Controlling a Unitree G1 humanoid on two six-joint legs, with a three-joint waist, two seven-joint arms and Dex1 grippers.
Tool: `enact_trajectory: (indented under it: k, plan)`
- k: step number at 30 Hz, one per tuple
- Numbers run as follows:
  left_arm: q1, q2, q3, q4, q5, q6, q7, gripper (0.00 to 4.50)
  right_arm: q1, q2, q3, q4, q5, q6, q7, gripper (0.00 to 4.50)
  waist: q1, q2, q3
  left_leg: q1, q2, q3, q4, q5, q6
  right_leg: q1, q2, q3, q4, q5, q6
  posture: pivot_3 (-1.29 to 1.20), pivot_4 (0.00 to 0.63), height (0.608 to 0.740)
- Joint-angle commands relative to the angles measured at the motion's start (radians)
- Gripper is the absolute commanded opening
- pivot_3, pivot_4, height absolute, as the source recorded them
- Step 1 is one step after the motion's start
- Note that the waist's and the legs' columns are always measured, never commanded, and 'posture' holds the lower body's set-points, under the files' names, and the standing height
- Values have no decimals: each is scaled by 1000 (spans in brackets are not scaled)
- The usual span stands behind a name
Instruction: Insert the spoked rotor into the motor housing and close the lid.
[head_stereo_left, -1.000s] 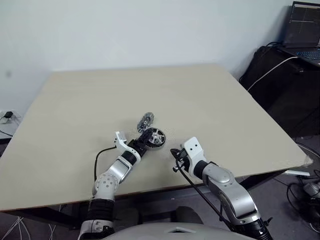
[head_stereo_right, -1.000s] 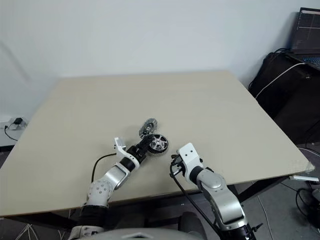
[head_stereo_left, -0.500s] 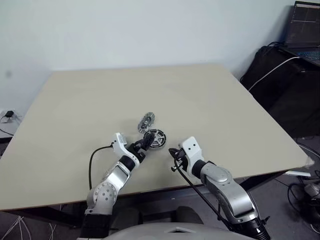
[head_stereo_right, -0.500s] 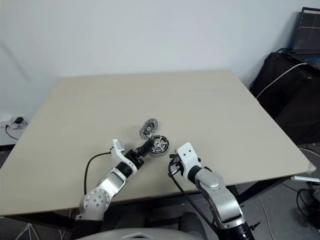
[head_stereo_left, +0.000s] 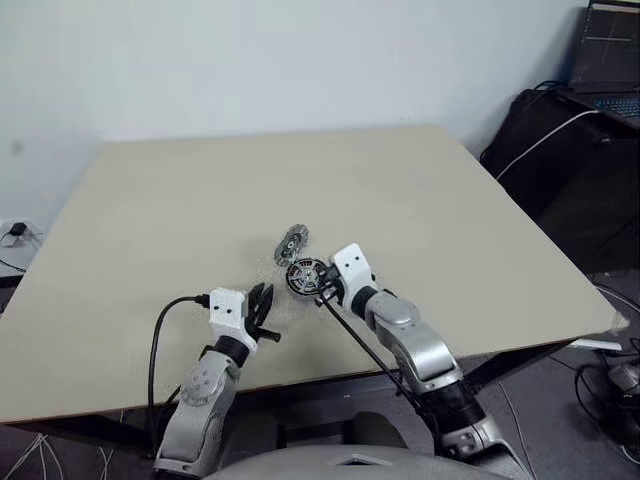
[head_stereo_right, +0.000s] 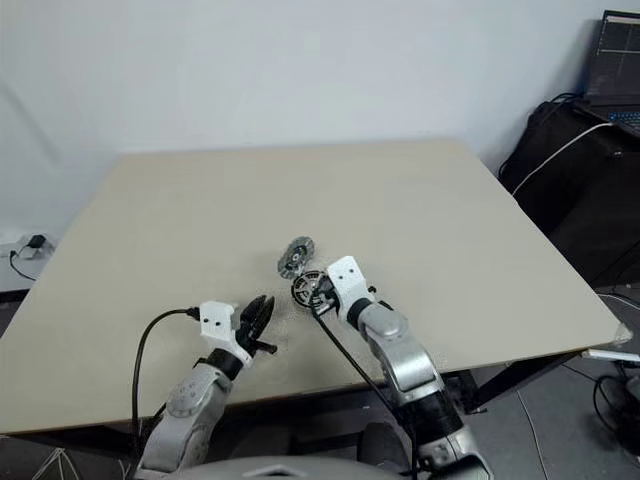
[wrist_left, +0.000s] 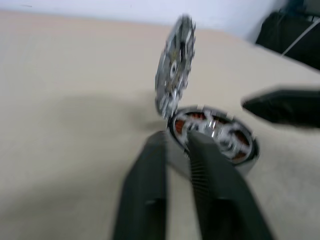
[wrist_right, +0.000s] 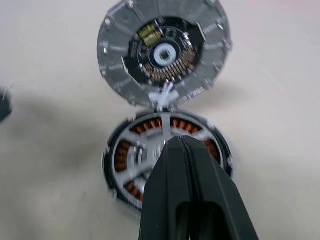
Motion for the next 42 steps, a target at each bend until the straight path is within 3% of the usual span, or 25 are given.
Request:
enact_trajectory:
  k: [1, 14, 22, 25, 30, 34, 42]
  plan:
    - [-3, 17, -17, 2, 92, -98, 3, 25, -70, 30, -3, 61, -10, -47, -5, 0, 1, 0, 0, 0, 0, 0, 0, 0, 0, 0, 0, 0, 0, 0, 0, 0, 0, 740]
    - [17, -15, -27, 10, 108, -118, -11, 25, -162, 54, 8, 330, -38, -82, 28, 0, -3, 6, -2, 0, 0, 0, -1, -2, -3, 0, -6, 0, 1, 0, 0, 0, 0, 740]
    - [-1, -23, -28, 21, 114, -123, -19, 25, -143, -64, 77, 71, -20, -25, 223, 0, -1, 9, -5, 0, -1, 0, 0, 0, 0, 0, -1, 0, 1, 0, 0, 0, 0, 740]
    - [-10, -26, -29, 29, 112, -126, -28, 0, -156, -168, 132, -32, -36, 23, 336, 614, 0, 9, -5, 0, -1, 0, 0, 0, 1, 0, -1, -1, 1, 0, 0, 0, 0, 740]
    - [-14, -30, -28, 40, 114, -131, -31, 0, -211, -290, 219, -75, -83, 48, 466, 2259, 0, 9, -5, 0, 0, 0, 1, 0, 1, 1, 0, -1, 1, 0, 0, 0, 0, 740]
    - [-15, -34, -27, 46, 113, -136, -31, 0, -270, -325, 274, -43, -119, 38, 529, 2259, 0, 9, -5, 0, 0, 0, 2, 1, 1, 1, 1, -1, 1, 0, 0, 0, 0, 740]
    - [-5, -50, -25, 52, 114, -152, -23, 0, -366, -283, 326, 130, -177, -9, 567, 2259, 2, 9, -5, 0, -1, 0, 2, 1, 1, 1, 0, -1, 1, 1, 0, 0, 0, 740]
